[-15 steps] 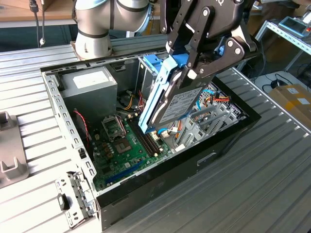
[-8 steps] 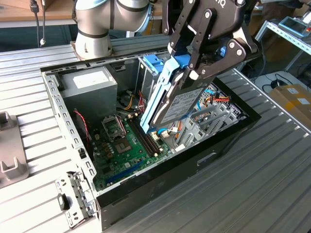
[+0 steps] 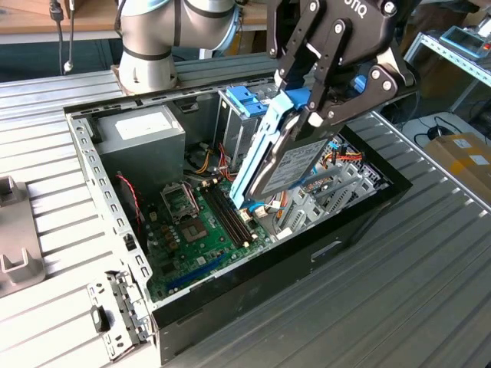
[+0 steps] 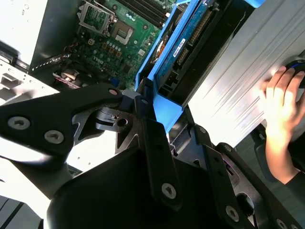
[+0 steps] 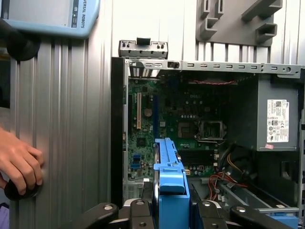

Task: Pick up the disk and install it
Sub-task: 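Insert the disk into the insertion slot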

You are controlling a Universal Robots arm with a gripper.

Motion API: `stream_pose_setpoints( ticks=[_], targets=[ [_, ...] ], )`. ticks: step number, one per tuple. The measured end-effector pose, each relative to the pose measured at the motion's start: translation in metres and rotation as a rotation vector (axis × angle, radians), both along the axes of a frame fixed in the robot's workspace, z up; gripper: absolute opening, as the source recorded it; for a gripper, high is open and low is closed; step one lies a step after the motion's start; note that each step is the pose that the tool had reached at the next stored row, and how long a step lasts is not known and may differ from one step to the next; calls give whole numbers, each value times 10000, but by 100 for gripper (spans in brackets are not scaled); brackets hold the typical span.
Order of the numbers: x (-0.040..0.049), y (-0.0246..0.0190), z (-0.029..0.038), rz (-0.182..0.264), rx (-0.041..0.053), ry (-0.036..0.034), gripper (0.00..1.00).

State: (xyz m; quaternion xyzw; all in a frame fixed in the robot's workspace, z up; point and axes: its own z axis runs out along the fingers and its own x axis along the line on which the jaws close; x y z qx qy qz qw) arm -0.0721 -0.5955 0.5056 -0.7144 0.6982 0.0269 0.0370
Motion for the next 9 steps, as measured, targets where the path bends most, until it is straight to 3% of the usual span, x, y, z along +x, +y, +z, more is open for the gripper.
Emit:
stream_pose_setpoints(
  ticks=[9],
  targets=[
    [116,0,-33,-1,-22,0,37]
  ],
)
